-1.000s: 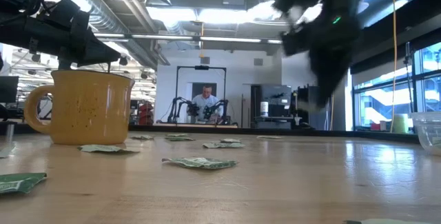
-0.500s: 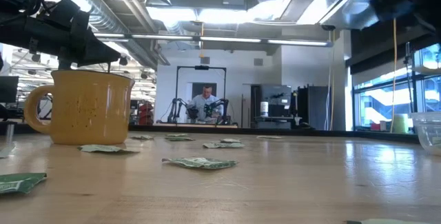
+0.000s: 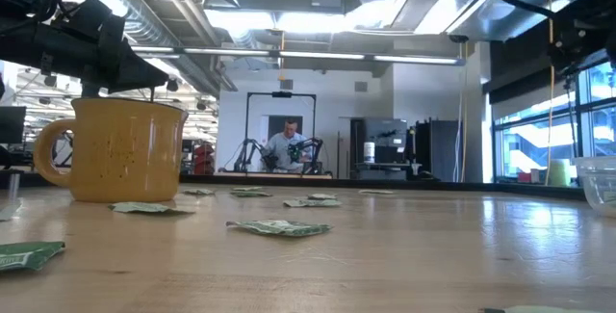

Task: Pick and place Stevia / Truvia into bins
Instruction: Put the green stevia packet into the transparent container

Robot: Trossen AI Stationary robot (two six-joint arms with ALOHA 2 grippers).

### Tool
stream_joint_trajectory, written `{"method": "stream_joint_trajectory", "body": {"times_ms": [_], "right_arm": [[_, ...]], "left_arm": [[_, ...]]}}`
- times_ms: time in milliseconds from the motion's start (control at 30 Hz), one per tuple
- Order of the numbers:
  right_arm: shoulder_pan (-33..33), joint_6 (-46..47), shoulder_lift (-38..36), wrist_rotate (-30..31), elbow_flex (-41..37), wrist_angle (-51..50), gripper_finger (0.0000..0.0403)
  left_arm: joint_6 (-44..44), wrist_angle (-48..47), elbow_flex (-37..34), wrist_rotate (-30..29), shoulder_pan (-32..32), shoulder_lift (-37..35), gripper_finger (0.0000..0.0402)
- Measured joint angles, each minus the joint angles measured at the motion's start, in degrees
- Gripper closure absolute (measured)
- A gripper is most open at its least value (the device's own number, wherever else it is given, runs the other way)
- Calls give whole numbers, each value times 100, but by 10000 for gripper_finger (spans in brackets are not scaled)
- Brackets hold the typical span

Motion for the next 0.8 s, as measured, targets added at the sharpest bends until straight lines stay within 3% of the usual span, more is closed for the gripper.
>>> {"method": "stream_joint_trajectory", "body": {"times_ms": [167,600,700,800], "right_arm": [[-1,2,-3,1,-61,16,387],[-1,-52,-4,26,182,210,309],[-1,-663,-4,238,444,978,308],[-1,-1985,-4,550,540,2237,308]], "left_arm": [[2,0,0,2,0,0,327],[0,0,0,2,1,0,327],[0,0,0,2,1,0,327],[1,0,0,2,1,0,327]]}}
